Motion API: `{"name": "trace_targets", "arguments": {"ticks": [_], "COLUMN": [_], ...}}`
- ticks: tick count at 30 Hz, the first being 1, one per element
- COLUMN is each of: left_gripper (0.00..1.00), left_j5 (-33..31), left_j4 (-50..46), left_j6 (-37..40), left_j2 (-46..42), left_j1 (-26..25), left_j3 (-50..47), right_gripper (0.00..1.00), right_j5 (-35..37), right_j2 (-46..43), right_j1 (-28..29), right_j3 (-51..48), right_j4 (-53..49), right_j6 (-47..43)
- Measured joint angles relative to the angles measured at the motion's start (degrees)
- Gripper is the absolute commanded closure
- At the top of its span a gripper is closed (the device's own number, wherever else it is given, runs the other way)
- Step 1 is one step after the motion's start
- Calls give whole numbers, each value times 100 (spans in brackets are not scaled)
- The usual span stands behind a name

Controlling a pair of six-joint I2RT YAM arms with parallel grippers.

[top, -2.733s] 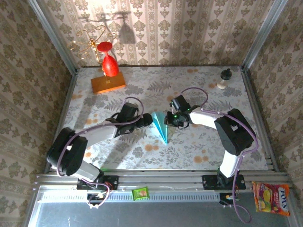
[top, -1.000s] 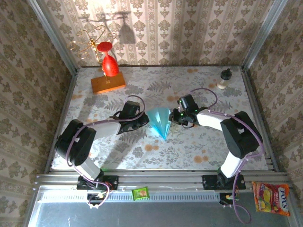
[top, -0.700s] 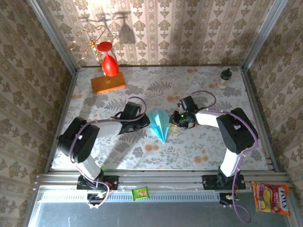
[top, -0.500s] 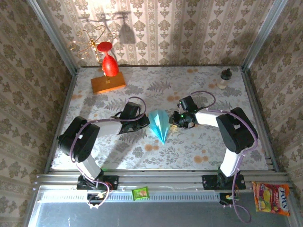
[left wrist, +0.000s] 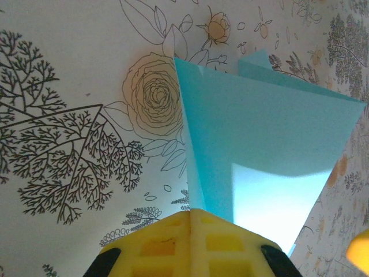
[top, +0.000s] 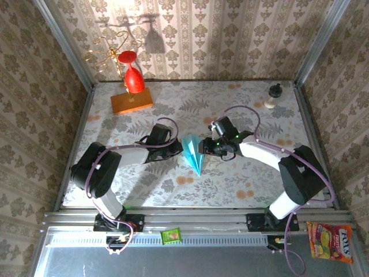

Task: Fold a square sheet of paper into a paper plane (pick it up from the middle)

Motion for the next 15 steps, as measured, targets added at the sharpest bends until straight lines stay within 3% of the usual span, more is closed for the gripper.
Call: {"name": "trace_targets", "arguments": {"ticks": [15], "left_gripper": [100], "left_j5": [39], "left_j4": [-63], "left_j6": [-2], "left_j2": [0], "left_j1": [0], "left_j3": [0], "right_gripper": [51], "right_j5": [-20], "right_j2": [798], "right_j1": [195], "right_j3": [442], "right_j4": [-212], "right_j6": [-146]}}
